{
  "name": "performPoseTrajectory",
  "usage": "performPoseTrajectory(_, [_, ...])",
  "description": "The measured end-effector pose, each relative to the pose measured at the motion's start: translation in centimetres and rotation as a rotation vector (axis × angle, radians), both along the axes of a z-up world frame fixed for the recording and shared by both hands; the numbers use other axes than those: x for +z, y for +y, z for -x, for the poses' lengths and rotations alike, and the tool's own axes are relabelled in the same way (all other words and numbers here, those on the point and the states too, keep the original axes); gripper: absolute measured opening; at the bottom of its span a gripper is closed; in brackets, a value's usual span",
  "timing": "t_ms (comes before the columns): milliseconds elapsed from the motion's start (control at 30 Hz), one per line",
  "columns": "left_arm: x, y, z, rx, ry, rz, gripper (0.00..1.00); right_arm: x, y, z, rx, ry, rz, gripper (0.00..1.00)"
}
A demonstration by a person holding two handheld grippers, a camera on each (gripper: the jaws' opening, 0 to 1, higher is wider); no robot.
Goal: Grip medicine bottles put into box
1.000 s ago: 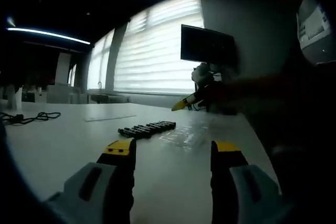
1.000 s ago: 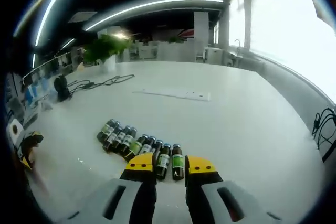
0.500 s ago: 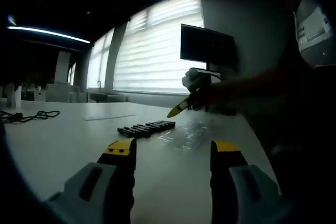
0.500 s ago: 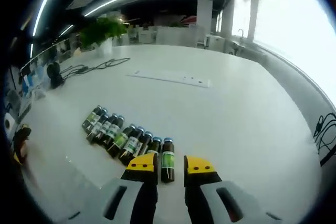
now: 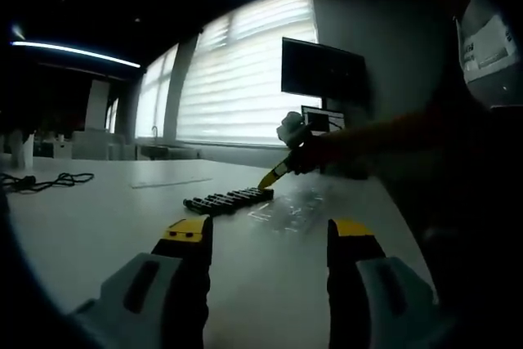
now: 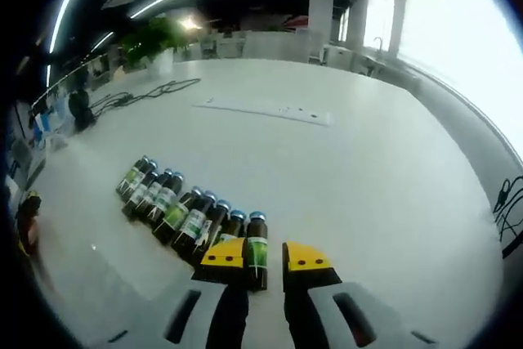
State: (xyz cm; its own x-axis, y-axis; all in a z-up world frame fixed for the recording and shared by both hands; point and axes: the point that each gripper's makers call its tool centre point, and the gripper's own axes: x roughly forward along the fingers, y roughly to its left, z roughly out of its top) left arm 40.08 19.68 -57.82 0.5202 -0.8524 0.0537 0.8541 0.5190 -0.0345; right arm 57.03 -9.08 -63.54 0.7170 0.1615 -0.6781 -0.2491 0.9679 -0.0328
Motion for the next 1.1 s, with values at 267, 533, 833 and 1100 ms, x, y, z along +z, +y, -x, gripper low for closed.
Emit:
performPoseTrajectory(267, [0.0, 0.0, 0.0, 0.0, -0.004, -0.004, 0.49, -0.7, 0.3, 0.4, 0.014, 0.021, 0.016, 0.11])
performPoseTrajectory(533, [-0.1, -0.1, 0.1, -0.003, -0.008, -0.007, 0.49, -1.0, -0.1, 0.2, 0.001, 0.034, 0.027, 0.07])
performPoseTrajectory(833, [-0.1, -0.1, 0.1, -0.003, -0.01, -0.011, 0.49, -1.0, -0.3, 0.2, -0.013, 0.031, 0.04, 0.06])
performPoseTrajectory(1100, [-0.1, 0.0, 0.0, 0.001, -0.009, -0.01, 0.49, 0.7, -0.5, 0.0, -0.05, -0.003, -0.013, 0.06])
